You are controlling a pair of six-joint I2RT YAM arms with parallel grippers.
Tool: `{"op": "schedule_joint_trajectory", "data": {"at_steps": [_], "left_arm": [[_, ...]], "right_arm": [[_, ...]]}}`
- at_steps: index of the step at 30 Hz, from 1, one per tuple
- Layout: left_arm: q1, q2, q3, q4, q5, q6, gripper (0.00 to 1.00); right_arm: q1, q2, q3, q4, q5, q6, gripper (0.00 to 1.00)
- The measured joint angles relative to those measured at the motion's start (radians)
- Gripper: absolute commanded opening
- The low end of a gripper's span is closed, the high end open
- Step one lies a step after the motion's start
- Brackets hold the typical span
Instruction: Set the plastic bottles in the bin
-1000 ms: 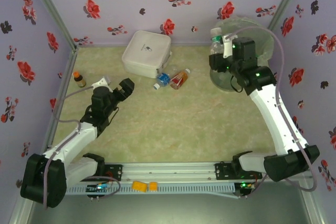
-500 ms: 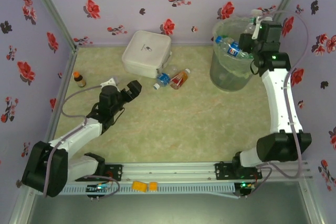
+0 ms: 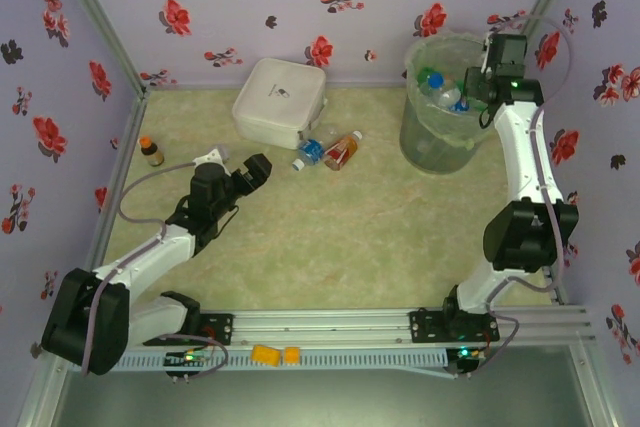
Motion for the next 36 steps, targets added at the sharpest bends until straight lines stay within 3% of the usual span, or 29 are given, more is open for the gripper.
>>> {"op": "schedule_joint_trajectory", "data": {"at_steps": [4, 7, 20, 26, 29, 36], "left_arm": [[0.0, 0.0, 0.002, 0.0, 0.003, 0.001, 1.0], [0.0, 0.0, 0.006, -0.001, 0.003, 0.003, 1.0], [0.0, 0.0, 0.013, -0.008, 0.002, 0.015, 1.0], [0.006, -0.005, 0.013, -0.02, 0.002, 0.034, 1.0], [0.028, -0.024, 0.013, -0.032, -0.005, 0.039, 1.0], [0.124, -0.106, 0.013, -0.051, -0.018, 0.047, 1.0]], "right_arm": [[-0.002, 0.0, 0.002, -0.023, 0.004, -0.024, 0.91], [-0.002, -0.006, 0.002, -0.026, -0.013, -0.018, 0.99], [-0.002, -0.129, 0.027, -0.008, -0.137, 0.022, 1.0], [0.01, -0.228, -0.033, 0.032, -0.247, 0.11, 1.0], [0.067, -0.308, -0.119, 0.069, -0.285, 0.163, 1.0], [0.325, -0.425, -0.378, 0.167, -0.302, 0.307, 1.0]]}}
